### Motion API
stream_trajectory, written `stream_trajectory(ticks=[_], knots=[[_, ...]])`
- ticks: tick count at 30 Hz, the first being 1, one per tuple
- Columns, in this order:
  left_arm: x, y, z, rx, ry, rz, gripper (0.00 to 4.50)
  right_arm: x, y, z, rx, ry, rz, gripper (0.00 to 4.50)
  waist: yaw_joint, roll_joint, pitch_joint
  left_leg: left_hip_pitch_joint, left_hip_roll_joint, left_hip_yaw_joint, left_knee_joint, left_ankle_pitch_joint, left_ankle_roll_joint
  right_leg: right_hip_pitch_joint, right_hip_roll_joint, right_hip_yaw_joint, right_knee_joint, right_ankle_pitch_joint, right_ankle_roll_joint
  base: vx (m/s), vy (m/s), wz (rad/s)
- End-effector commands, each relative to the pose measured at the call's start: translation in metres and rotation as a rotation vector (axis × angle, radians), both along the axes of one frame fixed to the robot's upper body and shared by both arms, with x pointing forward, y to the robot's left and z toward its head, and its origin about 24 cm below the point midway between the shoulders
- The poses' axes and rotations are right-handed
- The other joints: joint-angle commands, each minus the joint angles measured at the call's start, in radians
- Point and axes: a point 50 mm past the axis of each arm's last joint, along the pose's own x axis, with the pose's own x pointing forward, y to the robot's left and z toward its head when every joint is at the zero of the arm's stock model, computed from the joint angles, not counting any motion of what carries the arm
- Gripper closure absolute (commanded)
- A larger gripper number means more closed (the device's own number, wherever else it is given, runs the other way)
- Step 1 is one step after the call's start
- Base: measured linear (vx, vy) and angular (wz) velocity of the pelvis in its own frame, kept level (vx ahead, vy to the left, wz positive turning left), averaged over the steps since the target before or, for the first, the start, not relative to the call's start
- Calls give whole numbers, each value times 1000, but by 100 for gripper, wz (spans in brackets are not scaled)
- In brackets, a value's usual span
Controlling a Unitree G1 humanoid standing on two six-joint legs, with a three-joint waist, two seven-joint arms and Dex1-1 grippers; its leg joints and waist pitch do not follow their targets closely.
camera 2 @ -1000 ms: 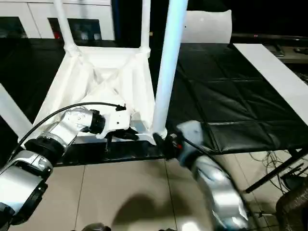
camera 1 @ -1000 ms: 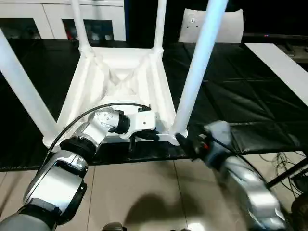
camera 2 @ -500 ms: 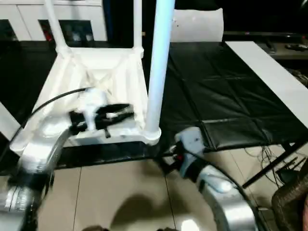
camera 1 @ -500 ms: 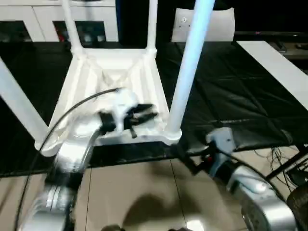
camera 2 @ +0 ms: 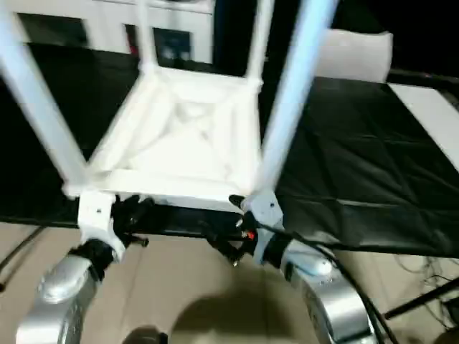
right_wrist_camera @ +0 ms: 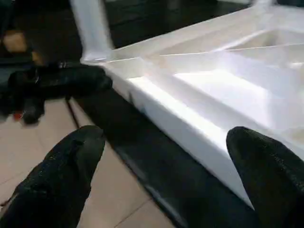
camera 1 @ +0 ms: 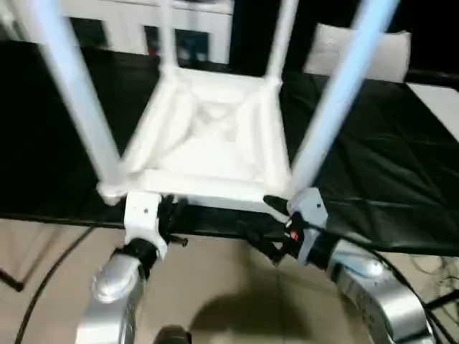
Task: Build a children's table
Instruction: Flip table
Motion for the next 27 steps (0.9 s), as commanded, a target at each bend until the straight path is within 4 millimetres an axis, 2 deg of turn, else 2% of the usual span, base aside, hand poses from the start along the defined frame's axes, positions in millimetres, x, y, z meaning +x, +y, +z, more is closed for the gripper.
stream_trajectory(ticks=[1, 2, 3, 4, 5, 6, 8, 9, 12, 14, 15, 18, 19, 21, 22, 23, 25, 27], knots=[[-3, 15, 7, 43, -27, 142, 291, 3, -2, 0, -2, 10, -8, 0, -32, 27, -52, 31, 115, -40, -130, -139, 33, 5, -9, 65, -17, -84, -124, -32, 136, 11], [-5, 19, 6, 43, -21, 183, 291, 4, -2, 1, -3, -4, -15, 0, -43, 14, -45, 25, 99, -33, -138, -279, -45, 9, -25, 90, -38, -68, -118, -26, 111, 6], [-8, 23, 5, 43, -12, 224, 291, 7, -3, 2, -11, -28, -28, 0, -46, 7, -38, 26, 71, -22, -139, -404, -89, 6, -35, 106, -58, -159, -108, -22, 61, 4], [-10, 26, 6, 44, -19, 245, 291, 10, -3, 3, -25, -38, -35, 0, -50, 2, -35, 22, 61, -20, -138, -452, -96, 7, -41, 112, -65, -227, -100, -22, 61, 4], [-10, 26, 6, 44, -19, 245, 291, 10, -3, 3, -25, -38, -35, 0, -54, -5, -30, 19, 50, -20, -137, -518, -101, 6, -51, 116, -83, -380, -67, 0, 0, 0], [-14, 32, 11, 74, -57, 301, 291, 15, -4, 5, -7, -34, -46, 0, -60, -8, -31, 24, 46, -22, -132, -545, -99, -1, -57, 120, -97, -476, -42, 0, 0, 0], [-15, 32, 13, 78, -68, 315, 291, 17, -5, 5, -24, -47, -59, 0, -68, -11, -30, 23, 45, -24, -129, -549, -92, -4, -61, 119, -109, -539, -19, 0, 0, 0], [-16, 34, 15, 92, -80, 339, 291, 19, -7, 5, -25, -50, -75, 0, -74, -16, -30, 23, 45, -26, -128, -554, -89, -5, -60, 116, -112, -556, -9, 0, 0, 0], [-11, 34, 18, 86, -94, 327, 291, 31, -22, 7, -41, -93, -185, 0, -80, -20, -29, 26, 43, -24, -124, -553, -80, -13, -62, 115, -120, -594, 1, 0, 0, 0], [-5, 37, 18, 88, -91, 323, 291, 39, -31, 8, -39, -108, -249, 0, -82, -18, -32, 27, 42, -23, -126, -546, -78, -11, -57, 112, -120, -568, 3, 0, 0, 0], [-2, 39, 18, 91, -90, 316, 291, 42, -36, 9, -40, -108, -282, 0, -82, -20, -37, 27, 42, -22, -128, -523, -75, -8, -55, 113, -116, -522, -6, 0, 0, 0], [5, 40, 18, 103, -95, 276, 291, 50, -46, 10, -50, -119, -345, 0, -77, -18, -39, 15, 45, -15, -132, -437, -62, -4, -54, 122, -102, -406, -40, 0, 0, 0], [8, 39, 18, 108, -96, 258, 291, 53, -51, 10, -57, -126, -372, 0, -77, -19, -40, 12, 44, -14, -133, -423, -60, -2, -54, 122, -99, -393, -44, 0, 0, 0], [16, 38, 19, 115, -97, 223, 291, 57, -60, 9, -76, -125, -420, 0, -67, -17, -55, 14, 48, -6, -128, -323, -50, -2, -52, 127, -81, -260, -78, 0, 0, 0], [19, 39, 20, 118, -98, 224, 291, 57, -61, 8, -79, -113, -424, 0, -66, -17, -57, 13, 48, -3, -126, -299, -43, -3, -48, 128, -78, -227, -86, 0, 0, 0], [22, 41, 21, 119, -104, 229, 291, 57, -62, 8, -82, -103, -416, 0, -62, -16, -56, 20, 48, 5, -125, -302, -41, -13, -42, 130, -77, -206, -102, 0, 0, 0], [26, 41, 23, 109, -112, 208, 291, 55, -59, 7, -79, -95, -384, 0, -59, -17, -59, 8, 45, 7, -125, -273, -37, -2, -45, 131, -71, -177, -112, 0, 0, 0], [30, 36, 24, 68, -125, 154, 291, 52, -53, 7, -75, -103, -344, 0, -52, -19, -66, 1, 45, 12, -121, -188, -19, 5, -47, 132, -61, -98, -125, 0, 0, 0]])
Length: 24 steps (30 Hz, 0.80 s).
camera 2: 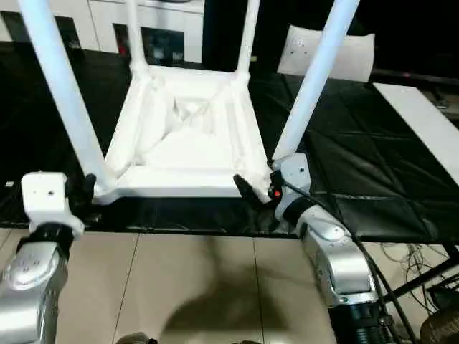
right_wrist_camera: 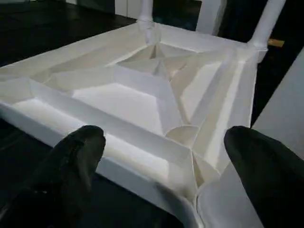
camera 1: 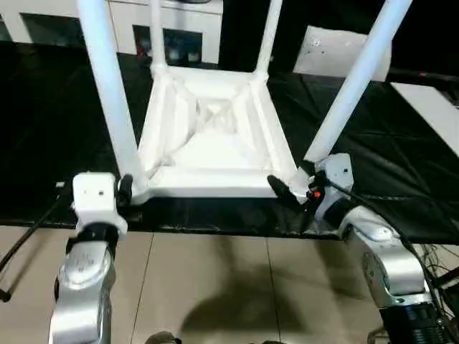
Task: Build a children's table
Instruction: Flip table
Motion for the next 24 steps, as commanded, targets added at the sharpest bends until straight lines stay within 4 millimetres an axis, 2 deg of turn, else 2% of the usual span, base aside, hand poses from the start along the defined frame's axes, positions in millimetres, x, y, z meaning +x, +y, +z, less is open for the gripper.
stream_trajectory(ticks=[1, 3, 5, 7, 9, 11, 12, 14, 20, 24], knots=[[4, -7, 1, -35, -10, -83, 291, -6, 2, -1, -6, 6, 29, 0, 1, 17, -65, 6, 59, -16, -94, -180, -9, 32, -63, 58, -49, -107, -167, 0, 0, 0], [3, -9, 0, -58, -11, -129, 291, -12, 11, -3, 7, 12, 78, 0, 8, 16, -66, 7, 59, -10, -90, -121, 17, 32, -60, 59, -41, -43, -188, 0, 0, 0], [2, -9, -1, -62, -3, -157, 291, -15, 15, -4, 14, 13, 104, 0, 7, 14, -63, 4, 61, -8, -92, -129, 25, 32, -60, 59, -42, -61, -193, 0, 0, 0], [2, -6, -3, -57, 12, -184, 291, -18, 20, -5, 16, 16, 148, 0, 9, 14, -59, 10, 60, -6, -94, -176, 20, 28, -60, 61, -48, -131, -189, 0, 0, 0], [4, 2, -4, -41, 27, -195, 291, -22, 24, -6, 19, 25, 195, 0, 8, 15, -55, 12, 61, -7, -100, -235, 3, 24, -58, 62, -56, -217, -168, 0, 0, 0], [6, 8, -4, -29, 37, -190, 291, -24, 25, -6, 18, 27, 227, 0, 6, 20, -54, 14, 62, -10, -103, -270, -13, 21, -57, 62, -58, -254, -151, 0, 0, 0], [8, 16, -4, -20, 43, -182, 291, -27, 27, -6, 10, 29, 255, 0, 6, 18, -53, 15, 61, -11, -104, -289, -22, 20, -57, 62, -62, -278, -141, 0, 0, 0], [9, 21, -3, -16, 49, -183, 291, -28, 27, -7, 9, 35, 274, 0, 6, 18, -53, 16, 61, -12, -105, -302, -30, 18, -58, 63, -62, -290, -139, 0, 0, 0], [17, 39, -1, -12, 62, -240, 291, -39, 34, -9, 12, 80, 403, 0, 6, 16, -55, 14, 59, -12, -105, -288, -25, 19, -59, 64, -59, -276, -149, 0, 0, 0], [16, 43, 1, -14, 81, -356, 291, -42, 35, -9, 11, 90, 456, 0, 7, 18, -56, 15, 61, -12, -105, -280, -25, 18, -60, 65, -55, -263, -159, 0, 0, 0]])
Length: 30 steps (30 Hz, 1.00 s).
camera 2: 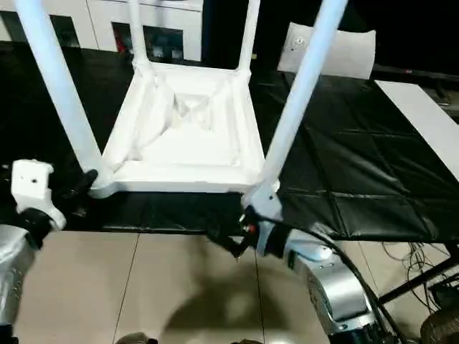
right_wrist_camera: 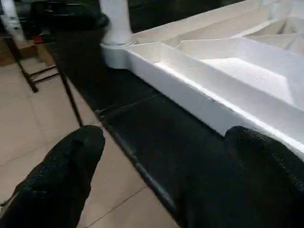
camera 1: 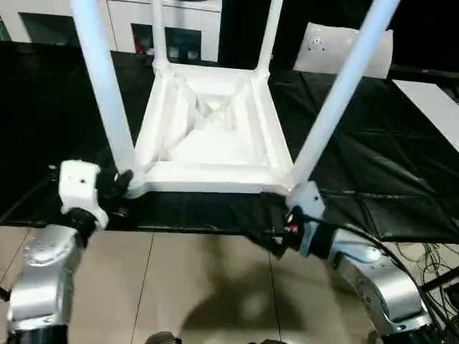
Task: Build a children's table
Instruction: Flip table
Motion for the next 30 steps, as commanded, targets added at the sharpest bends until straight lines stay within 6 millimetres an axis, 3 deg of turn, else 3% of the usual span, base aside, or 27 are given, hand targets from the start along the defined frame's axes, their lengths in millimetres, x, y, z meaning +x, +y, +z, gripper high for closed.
stream_trajectory(ticks=[1, 3, 4, 8, 10, 18, 21, 23, 30], knots=[[1, -1, 2, -7, 9, -75, 291, -2, 1, 4, 1, -5, 31, 0, 1, 21, -55, 12, 60, -20, -100, -279, -22, 27, -61, 57, -66, -248, -157, 0, 0, 0], [1, 4, 2, -4, 25, -102, 291, -2, 1, 4, 1, -6, 38, 0, 1, 22, -57, 13, 59, -19, -99, -263, -21, 27, -59, 56, -61, -210, -171, 0, 0, 0], [1, 7, 3, -2, 31, -108, 269, -2, 1, 4, 3, -4, 42, 0, 2, 27, -58, 14, 59, -19, -98, -260, -23, 26, -59, 57, -58, -198, -176, 0, 0, 0], [0, 14, 7, -13, 23, -127, 251, -4, 1, 6, 14, -4, 56, 0, 1, 26, -60, 13, 59, -16, -98, -239, -21, 32, -58, 58, -51, -140, -199, 0, 0, 0], [0, 15, 9, -18, 18, -168, 218, -4, 0, 6, 13, -3, 60, 0, 1, 24, -59, 13, 59, -14, -98, -241, -18, 32, -58, 60, -51, -150, -199, 0, 0, 0], [2, 22, 13, -58, 10, -233, 174, -5, 2, 7, 32, -7, 75, 0, 2, 23, -53, 20, 59, -13, -102, -319, -38, 24, -61, 65, -63, -277, -175, 0, 0, 0], [9, 27, 14, -26, 8, -229, 133, -5, 3, 8, 34, -9, 83, 0, 4, 21, -54, 23, 57, -12, -101, -316, -35, 21, -60, 67, -64, -282, -170, 0, 0, 0], [12, 29, 13, -15, 12, -221, 130, -5, 4, 8, 34, -10, 79, 0, 3, 22, -53, 20, 58, -15, -103, -316, -37, 25, -61, 66, -64, -287, -165, 0, 0, 0], [26, 11, 14, -42, -9, -222, 125, -2, 9, 7, 26, -16, 47, 0, 4, 24, -59, 20, 59, -12, -99, -263, -41, 28, -61, 66, -53, -190, -195, 0, 0, 0]])
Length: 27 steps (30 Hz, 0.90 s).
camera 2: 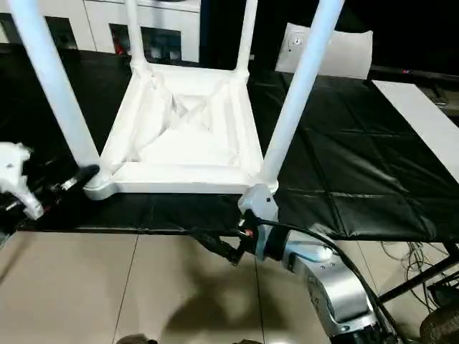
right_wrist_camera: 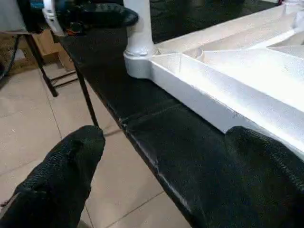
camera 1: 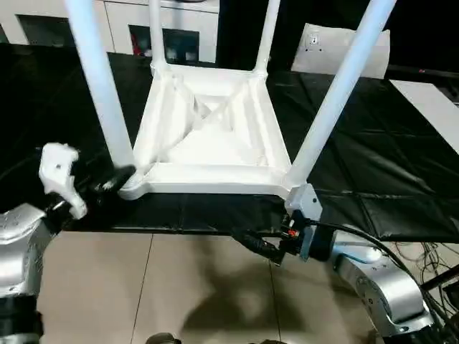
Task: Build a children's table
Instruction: Flip table
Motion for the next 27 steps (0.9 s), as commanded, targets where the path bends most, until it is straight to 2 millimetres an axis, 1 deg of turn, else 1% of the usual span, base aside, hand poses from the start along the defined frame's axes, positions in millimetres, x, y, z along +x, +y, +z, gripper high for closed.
stream_trajectory(ticks=[1, 2, 3, 4, 5, 6, 7, 8, 9, 10, 11, 14, 15, 21, 22, 24, 25, 26, 27], knots=[[5, -10, -3, -6, 1, -11, 125, 1, 1, 3, -10, -13, -12, 0, 1, 25, -58, 10, 59, -22, -97, -259, -40, 30, -63, 53, -57, -184, -196, 0, 0, 0], [5, -11, -3, -11, 0, -13, 142, 1, 1, 3, -8, -12, -12, 0, 2, 29, -59, 11, 59, -22, -97, -258, -41, 30, -63, 53, -56, -180, -198, 0, 0, 0], [7, -15, -6, -5, -8, -8, 152, 1, 2, 3, -4, -5, -10, 0, 2, 27, -58, 12, 58, -21, -96, -262, -37, 29, -62, 53, -58, -182, -200, 0, 0, 0], [8, -16, -7, -12, -10, 0, 152, 1, 3, 3, -7, -6, -10, 0, 4, 29, -58, 13, 58, -20, -96, -271, -37, 28, -61, 54, -60, -187, -198, 0, 0, 0], [8, -16, -7, -19, -11, 4, 152, 1, 3, 3, -10, -7, -9, 0, 4, 28, -58, 13, 59, -21, -96, -272, -38, 29, -61, 53, -59, -189, -197, 0, 0, 0], [9, -16, -8, -15, -12, 7, 160, 1, 3, 3, -12, -7, -8, 0, 7, 27, -58, 13, 59, -21, -96, -275, -39, 30, -62, 53, -59, -196, -195, 0, 0, 0], [8, -17, -9, -11, -9, -4, 178, 0, 3, 3, -14, -7, -2, 0, 7, 27, -57, 13, 59, -22, -97, -279, -40, 29, -62, 53, -60, -204, -192, 0, 0, 0], [8, -18, -10, 4, -6, -11, 178, -1, 4, 3, -12, -2, 13, 0, 8, 27, -57, 12, 60, -22, -98, -286, -42, 29, -63, 53, -62, -216, -187, 0, 0, 0], [8, -18, -11, 11, -3, -22, 196, -2, 6, 3, -7, 6, 25, 0, 9, 27, -57, 13, 59, -22, -98, -291, -41, 29, -62, 54, -63, -224, -183, 0, 0, 0], [8, -19, -12, 15, -1, -28, 198, -3, 6, 3, -3, 11, 33, 0, 9, 26, -57, 12, 60, -23, -98, -291, -42, 29, -63, 54, -62, -223, -182, 0, 0, 0], [8, -19, -12, 21, -2, -29, 201, -3, 7, 3, 1, 18, 41, 0, 12, 27, -57, 15, 61, -23, -99, -290, -42, 28, -63, 54, -62, -219, -181, 0, 0, 0], [9, -18, -12, 33, -5, -28, 233, -4, 8, 4, 7, 30, 55, 0, 16, 27, -58, 15, 61, -22, -98, -286, -42, 28, -62, 54, -61, -209, -183, 0, 0, 0], [9, -18, -12, 36, -8, -28, 236, -3, 9, 4, 8, 32, 55, 0, 19, 26, -58, 15, 60, -22, -98, -280, -42, 28, -63, 54, -60, -202, -183, 0, 0, 0], [12, -21, -12, 30, -11, -33, 250, -3, 9, 4, 5, 32, 56, 0, 22, 27, -57, 15, 60, -22, -99, -291, -52, 27, -64, 54, -61, -213, -179, 0, 0, 0], [13, -22, -12, 25, -12, -32, 250, -3, 9, 4, 4, 33, 53, 0, 22, 29, -57, 15, 60, -23, -100, -294, -53, 27, -65, 54, -61, -220, -178, 0, 0, 0], [14, -24, -12, 6, -12, -25, 250, -2, 9, 4, 4, 32, 46, 0, 22, 27, -57, 16, 61, -22, -99, -298, -56, 26, -65, 54, -62, -221, -178, 0, 0, 0], [16, -29, -11, -35, -11, -6, 251, -1, 9, 3, 7, 34, 23, 0, 23, 31, -58, 16, 61, -23, -99, -296, -57, 26, -65, 54, -61, -217, -179, 0, 0, 0], [16, -30, -11, -49, -9, 0, 251, -1, 9, 3, 8, 36, 15, 0, 22, 30, -57, 15, 61, -22, -100, -295, -59, 27, -65, 54, -61, -212, -181, 0, 0, 0], [16, -33, -11, -75, -7, 15, 251, 0, 9, 2, 14, 43, -9, 0, 24, 30, -56, 17, 61, -22, -99, -300, -59, 25, -64, 54, -63, -218, -184, 0, 0, 0]])
